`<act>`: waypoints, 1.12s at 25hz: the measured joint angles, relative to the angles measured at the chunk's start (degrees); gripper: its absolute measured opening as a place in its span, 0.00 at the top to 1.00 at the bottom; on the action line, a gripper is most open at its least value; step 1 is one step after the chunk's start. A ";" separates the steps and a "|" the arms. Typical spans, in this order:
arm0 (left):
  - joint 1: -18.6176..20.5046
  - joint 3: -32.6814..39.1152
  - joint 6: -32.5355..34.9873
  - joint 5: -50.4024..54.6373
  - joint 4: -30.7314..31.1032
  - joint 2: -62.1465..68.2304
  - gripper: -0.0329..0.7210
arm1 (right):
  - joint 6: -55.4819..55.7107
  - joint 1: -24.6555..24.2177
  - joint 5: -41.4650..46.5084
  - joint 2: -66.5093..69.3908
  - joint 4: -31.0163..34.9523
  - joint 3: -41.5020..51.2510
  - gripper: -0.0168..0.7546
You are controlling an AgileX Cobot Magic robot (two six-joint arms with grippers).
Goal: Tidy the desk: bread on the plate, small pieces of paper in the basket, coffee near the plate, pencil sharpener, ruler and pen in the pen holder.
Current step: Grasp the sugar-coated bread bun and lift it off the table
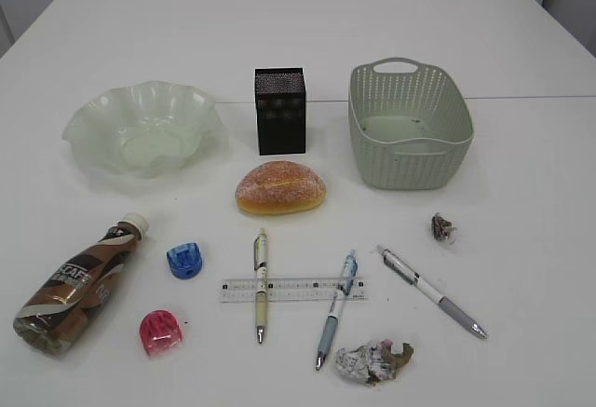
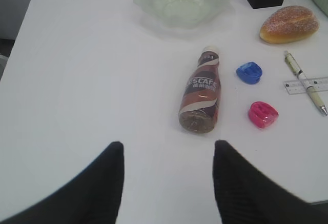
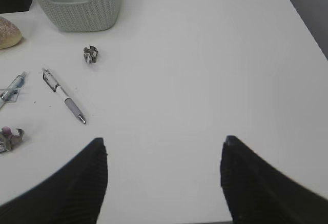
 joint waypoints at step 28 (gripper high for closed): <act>0.00 -2.20 -0.10 -0.30 0.00 12.53 0.41 | 0.00 0.00 0.00 0.00 0.00 0.00 0.32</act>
